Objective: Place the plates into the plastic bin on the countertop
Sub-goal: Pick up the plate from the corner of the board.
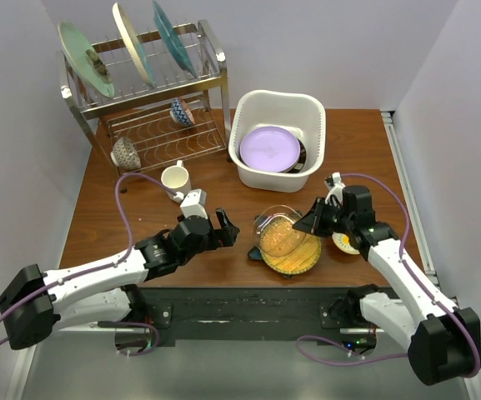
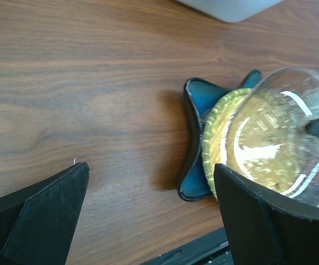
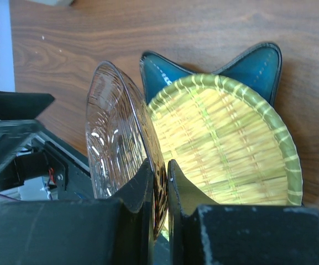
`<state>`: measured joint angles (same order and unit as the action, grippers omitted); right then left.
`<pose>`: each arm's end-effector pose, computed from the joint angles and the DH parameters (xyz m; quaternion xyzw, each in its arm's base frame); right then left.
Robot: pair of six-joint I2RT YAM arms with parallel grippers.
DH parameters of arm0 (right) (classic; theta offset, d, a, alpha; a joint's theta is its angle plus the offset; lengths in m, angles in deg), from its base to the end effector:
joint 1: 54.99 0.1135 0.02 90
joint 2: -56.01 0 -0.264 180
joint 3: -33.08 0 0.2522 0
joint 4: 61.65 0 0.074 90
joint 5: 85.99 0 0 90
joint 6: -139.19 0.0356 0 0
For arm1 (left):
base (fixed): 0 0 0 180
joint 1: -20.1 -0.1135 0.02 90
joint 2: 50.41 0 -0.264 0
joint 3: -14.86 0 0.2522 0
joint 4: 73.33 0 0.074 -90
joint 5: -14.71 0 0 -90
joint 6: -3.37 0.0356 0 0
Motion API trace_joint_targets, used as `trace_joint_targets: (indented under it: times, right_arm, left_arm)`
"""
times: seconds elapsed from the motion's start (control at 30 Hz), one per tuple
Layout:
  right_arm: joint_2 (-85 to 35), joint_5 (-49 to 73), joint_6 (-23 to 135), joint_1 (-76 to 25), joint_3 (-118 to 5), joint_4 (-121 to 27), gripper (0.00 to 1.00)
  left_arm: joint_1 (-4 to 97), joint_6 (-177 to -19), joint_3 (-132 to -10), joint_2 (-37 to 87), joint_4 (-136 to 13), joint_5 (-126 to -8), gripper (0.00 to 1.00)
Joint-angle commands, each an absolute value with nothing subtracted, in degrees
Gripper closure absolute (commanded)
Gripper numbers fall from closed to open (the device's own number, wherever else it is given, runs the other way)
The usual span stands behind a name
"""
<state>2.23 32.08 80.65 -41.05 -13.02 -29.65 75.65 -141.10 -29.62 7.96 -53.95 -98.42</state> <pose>0.1853 0.0633 0.2255 0.0318 0.8836 0.3617 0.2958 0.1335 -0.1699 0.2192 -0.0871 0.8629 -0.2802 0.4114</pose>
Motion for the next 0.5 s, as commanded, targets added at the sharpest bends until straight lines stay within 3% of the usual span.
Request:
trace_joint_targets:
  times: [0.0, 0.47]
  right_arm:
    - [1.9, 32.0, 81.8, -40.9, -17.6, -32.1, 1.0]
    - [-4.1, 30.6, 85.1, -40.8, -24.0, -37.1, 1.0]
  left_arm:
    - [74.9, -140.2, -30.4, 11.0, -55.3, -100.3, 0.0]
    - [73.4, -138.9, -31.0, 18.1, -60.7, -93.4, 0.0]
